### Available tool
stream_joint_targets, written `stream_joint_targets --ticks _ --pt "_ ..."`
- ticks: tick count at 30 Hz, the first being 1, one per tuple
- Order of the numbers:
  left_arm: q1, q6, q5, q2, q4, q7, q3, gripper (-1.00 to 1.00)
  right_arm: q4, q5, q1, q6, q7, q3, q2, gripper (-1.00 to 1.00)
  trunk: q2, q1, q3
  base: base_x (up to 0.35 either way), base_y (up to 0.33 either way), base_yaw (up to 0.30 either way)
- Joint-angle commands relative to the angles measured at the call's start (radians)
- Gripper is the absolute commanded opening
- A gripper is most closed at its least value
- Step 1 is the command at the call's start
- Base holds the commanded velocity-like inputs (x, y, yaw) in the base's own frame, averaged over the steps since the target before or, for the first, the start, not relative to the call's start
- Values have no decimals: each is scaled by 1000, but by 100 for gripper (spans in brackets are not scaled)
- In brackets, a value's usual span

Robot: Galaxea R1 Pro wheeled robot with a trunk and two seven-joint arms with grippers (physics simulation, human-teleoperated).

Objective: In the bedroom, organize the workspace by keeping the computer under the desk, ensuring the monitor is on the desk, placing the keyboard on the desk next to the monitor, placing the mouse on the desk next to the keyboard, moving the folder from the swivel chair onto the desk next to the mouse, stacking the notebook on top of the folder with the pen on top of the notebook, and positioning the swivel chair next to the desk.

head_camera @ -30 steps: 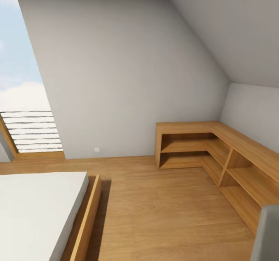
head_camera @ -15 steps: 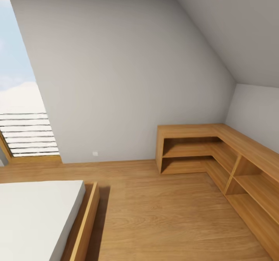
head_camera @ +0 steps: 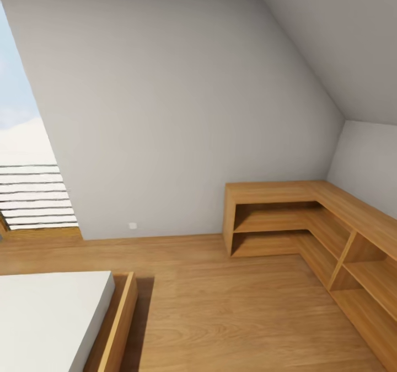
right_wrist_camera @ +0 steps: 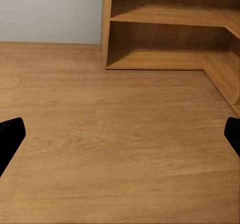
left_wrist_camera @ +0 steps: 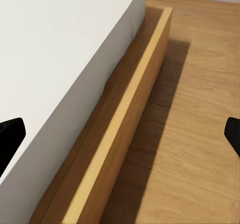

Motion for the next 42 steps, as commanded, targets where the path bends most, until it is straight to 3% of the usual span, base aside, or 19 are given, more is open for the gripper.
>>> stream_joint_targets --ticks 1,23,42 --pt "-1 -1 -9 0 -1 9 1 100 0 8 -1 -1 -10 4 0 100 -1 1 -2 323 0 0" --pt "-1 -1 -9 0 -1 9 -11 100 0 8 -2 -1 -9 5 -1 100 -1 1 -2 325 0 -4" --pt "-1 -1 -10 0 -1 9 -11 100 0 9 -1 -1 -8 7 -2 100 -1 1 -2 327 0 -260"
